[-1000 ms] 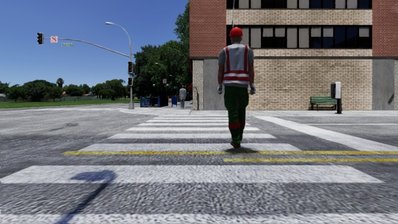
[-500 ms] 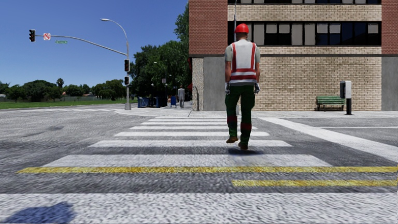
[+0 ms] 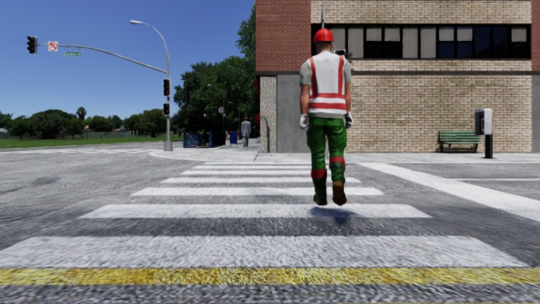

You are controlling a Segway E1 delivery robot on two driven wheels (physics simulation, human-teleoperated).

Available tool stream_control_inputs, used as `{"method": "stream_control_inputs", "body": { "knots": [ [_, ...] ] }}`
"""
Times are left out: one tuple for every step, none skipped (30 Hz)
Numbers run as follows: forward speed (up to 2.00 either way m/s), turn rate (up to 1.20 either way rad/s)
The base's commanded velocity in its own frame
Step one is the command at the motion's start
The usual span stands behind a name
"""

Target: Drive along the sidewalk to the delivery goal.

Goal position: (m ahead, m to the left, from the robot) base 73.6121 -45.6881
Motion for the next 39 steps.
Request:
{"method": "stream_control_inputs", "body": {
  "knots": [
    [1.43, 0.0],
    [1.43, 0.0],
    [1.43, 0.0],
    [1.43, 0.0],
    [1.43, 0.0],
    [1.43, 0.0],
    [1.43, 0.0],
    [1.43, 0.0],
    [1.43, 0.0],
    [1.43, 0.0],
    [1.43, 0.0],
    [1.43, 0.0],
    [1.43, 0.0],
    [1.43, 0.0],
    [1.43, 0.0],
    [1.43, 0.0],
    [1.43, 0.0],
    [1.43, 0.0],
    [1.43, 0.0],
    [1.43, 0.0],
    [1.43, 0.0],
    [1.43, 0.0],
    [1.43, 0.0],
    [1.43, 0.0],
    [1.43, 0.0],
    [1.43, 0.0],
    [1.43, 0.0],
    [1.43, 0.0],
    [1.43, 0.0],
    [1.43, 0.0],
    [1.43, 0.0],
    [1.43, 0.0],
    [1.43, 0.0],
    [1.43, 0.0],
    [1.43, 0.0],
    [1.43, 0.0],
    [1.43, 0.0],
    [1.43, 0.0],
    [1.43, 0.0]
  ]
}}
